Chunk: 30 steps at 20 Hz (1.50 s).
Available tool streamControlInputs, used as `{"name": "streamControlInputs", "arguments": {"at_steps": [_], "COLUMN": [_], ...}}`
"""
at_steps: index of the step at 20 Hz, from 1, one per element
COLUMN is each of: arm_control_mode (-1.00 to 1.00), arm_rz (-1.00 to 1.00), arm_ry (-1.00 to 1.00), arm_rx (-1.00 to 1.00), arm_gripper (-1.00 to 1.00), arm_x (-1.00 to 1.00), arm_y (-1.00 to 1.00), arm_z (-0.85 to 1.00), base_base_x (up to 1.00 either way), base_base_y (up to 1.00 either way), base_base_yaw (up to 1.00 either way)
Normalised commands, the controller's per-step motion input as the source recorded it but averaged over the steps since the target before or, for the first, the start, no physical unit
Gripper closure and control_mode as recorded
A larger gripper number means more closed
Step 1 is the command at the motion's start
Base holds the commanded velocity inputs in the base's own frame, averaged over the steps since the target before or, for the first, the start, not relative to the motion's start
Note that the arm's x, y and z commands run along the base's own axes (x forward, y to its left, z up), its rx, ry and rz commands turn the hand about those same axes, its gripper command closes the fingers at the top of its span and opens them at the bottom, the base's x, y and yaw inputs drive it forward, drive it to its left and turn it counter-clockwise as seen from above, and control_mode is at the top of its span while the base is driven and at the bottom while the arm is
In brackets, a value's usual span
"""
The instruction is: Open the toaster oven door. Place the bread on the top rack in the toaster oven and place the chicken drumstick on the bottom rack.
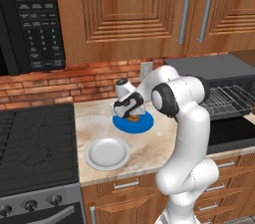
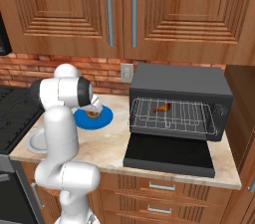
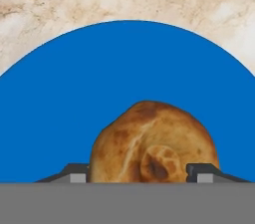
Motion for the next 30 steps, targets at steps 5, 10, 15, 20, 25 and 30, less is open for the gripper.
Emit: {"name": "streamControlInputs", "arguments": {"at_steps": [5,10,15,20,25,30], "arm_control_mode": [-1.00,-1.00,-1.00,-1.00,-1.00,-1.00], "arm_rz": [-0.01,-0.05,-0.06,-0.08,-0.05,-0.01], "arm_ry": [-0.03,0.00,0.00,0.00,-0.02,-0.02], "arm_rx": [0.08,0.08,0.09,0.09,0.07,0.04], "arm_gripper": [1.00,1.00,1.00,1.00,1.00,1.00], "arm_x": [-0.55,-0.53,-0.44,-0.53,-0.62,-0.48], "arm_y": [-0.05,0.00,0.00,-0.07,-0.11,-0.17], "arm_z": [-0.33,-0.27,-0.26,-0.01,0.12,0.32], "base_base_x": [0.00,0.00,0.00,0.00,0.00,0.00], "base_base_y": [0.00,0.00,0.00,0.00,0.00,0.00], "base_base_yaw": [0.00,0.00,0.00,0.00,0.00,0.00]}}
